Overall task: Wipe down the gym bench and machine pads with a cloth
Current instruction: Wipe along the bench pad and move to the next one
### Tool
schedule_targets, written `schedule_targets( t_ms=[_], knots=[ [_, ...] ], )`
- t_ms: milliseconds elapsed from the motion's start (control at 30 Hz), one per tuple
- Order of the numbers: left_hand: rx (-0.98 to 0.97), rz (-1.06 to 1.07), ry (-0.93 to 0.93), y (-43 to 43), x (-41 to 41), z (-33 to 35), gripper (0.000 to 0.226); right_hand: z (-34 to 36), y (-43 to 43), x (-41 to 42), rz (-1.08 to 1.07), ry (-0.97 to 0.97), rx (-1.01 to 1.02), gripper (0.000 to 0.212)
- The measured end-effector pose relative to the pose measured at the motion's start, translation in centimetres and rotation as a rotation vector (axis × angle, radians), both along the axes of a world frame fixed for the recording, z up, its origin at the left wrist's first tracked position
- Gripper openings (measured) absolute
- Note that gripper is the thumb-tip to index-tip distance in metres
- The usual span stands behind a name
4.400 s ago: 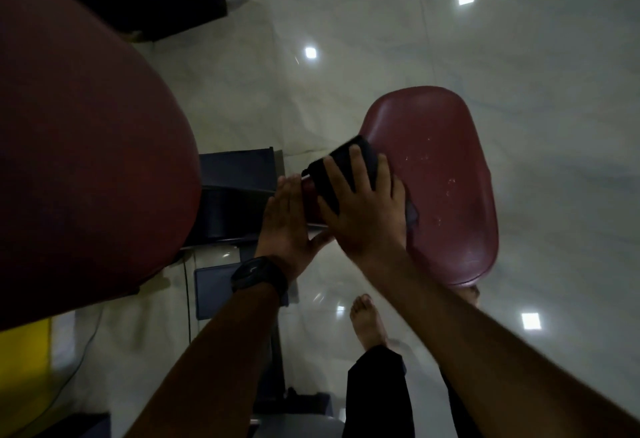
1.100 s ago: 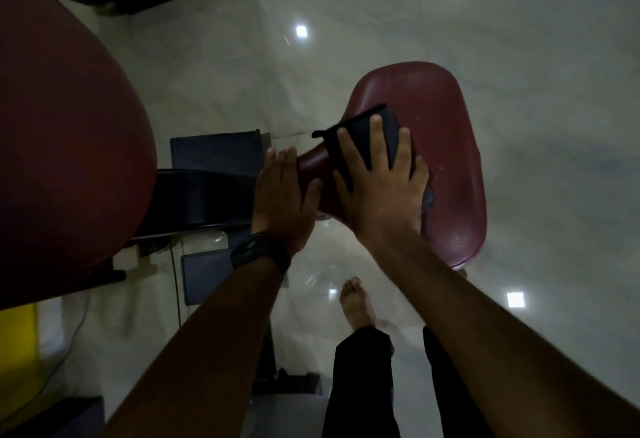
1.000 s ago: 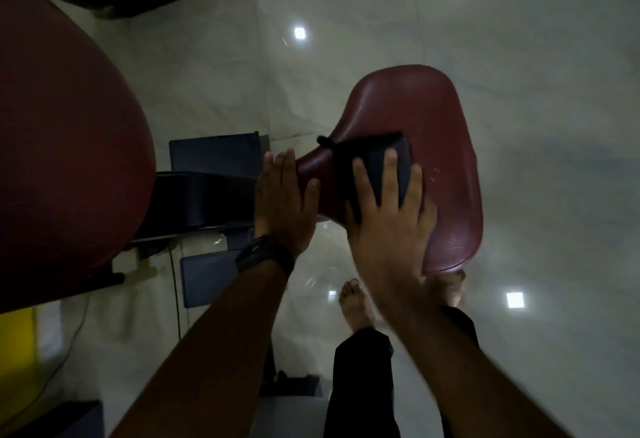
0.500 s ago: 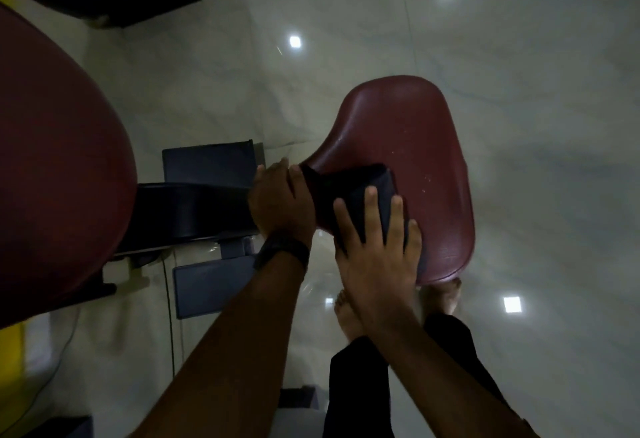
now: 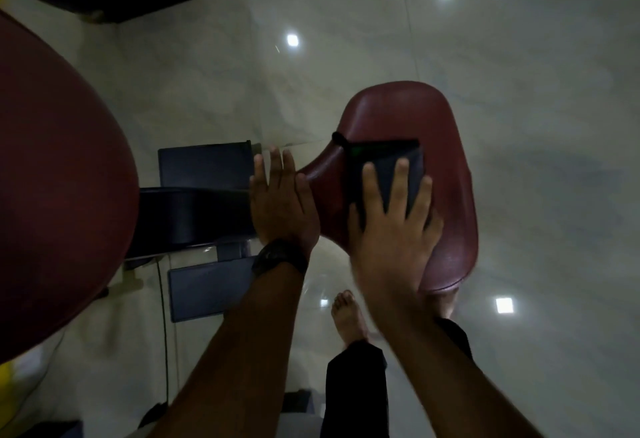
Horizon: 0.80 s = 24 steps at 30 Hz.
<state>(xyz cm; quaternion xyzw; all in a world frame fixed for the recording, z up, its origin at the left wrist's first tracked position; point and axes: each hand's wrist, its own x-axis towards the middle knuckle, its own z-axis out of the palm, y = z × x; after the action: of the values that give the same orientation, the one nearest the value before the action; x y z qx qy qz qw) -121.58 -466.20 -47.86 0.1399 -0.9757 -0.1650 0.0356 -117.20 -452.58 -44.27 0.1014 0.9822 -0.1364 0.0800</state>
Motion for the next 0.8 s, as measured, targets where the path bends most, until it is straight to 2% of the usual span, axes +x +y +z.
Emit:
schedule_targets(
  t_ms=[100, 167, 233, 333, 467, 567, 700, 733, 800],
  knots=[
    [-0.02, -0.018, 0.04, -0.2, -0.1, -0.3, 0.062, -0.2, -1.7, -0.6, 0.16, -0.006, -0.042, 0.062],
    [0.012, -0.006, 0.039, 0.0, -0.1, -0.3, 0.067, -0.2, -1.5, -5.1, 0.358, 0.019, -0.033, 0.057],
    [0.031, 0.002, 0.073, 0.0, -0.1, -0.4, 0.063, -0.4, -0.1, -10.0, 0.461, -0.018, 0.001, 0.055],
    [0.036, 0.003, 0.098, -0.2, 0.1, -0.8, 0.055, -0.7, 2.1, -11.6, 0.301, -0.025, 0.047, 0.057],
    [0.03, -0.006, 0.088, -0.1, 0.2, -0.7, 0.055, -0.1, 0.5, -4.1, -0.001, -0.001, 0.069, 0.06],
    [0.002, -0.013, 0.098, -0.2, -0.1, -0.7, 0.057, -0.1, -1.2, -3.0, 0.104, -0.008, -0.008, 0.059],
    [0.001, -0.016, 0.114, -0.2, 0.1, -0.8, 0.062, -0.5, 0.2, -10.9, 0.482, -0.001, 0.018, 0.054],
    [-0.004, -0.025, 0.132, -0.2, 0.1, -0.9, 0.06, -0.6, 1.0, -12.8, 0.497, -0.014, 0.036, 0.054],
    [0.003, -0.019, 0.14, -0.2, 0.0, -0.9, 0.055, -0.7, 2.2, -14.4, 0.384, -0.03, 0.067, 0.056]
  ],
)
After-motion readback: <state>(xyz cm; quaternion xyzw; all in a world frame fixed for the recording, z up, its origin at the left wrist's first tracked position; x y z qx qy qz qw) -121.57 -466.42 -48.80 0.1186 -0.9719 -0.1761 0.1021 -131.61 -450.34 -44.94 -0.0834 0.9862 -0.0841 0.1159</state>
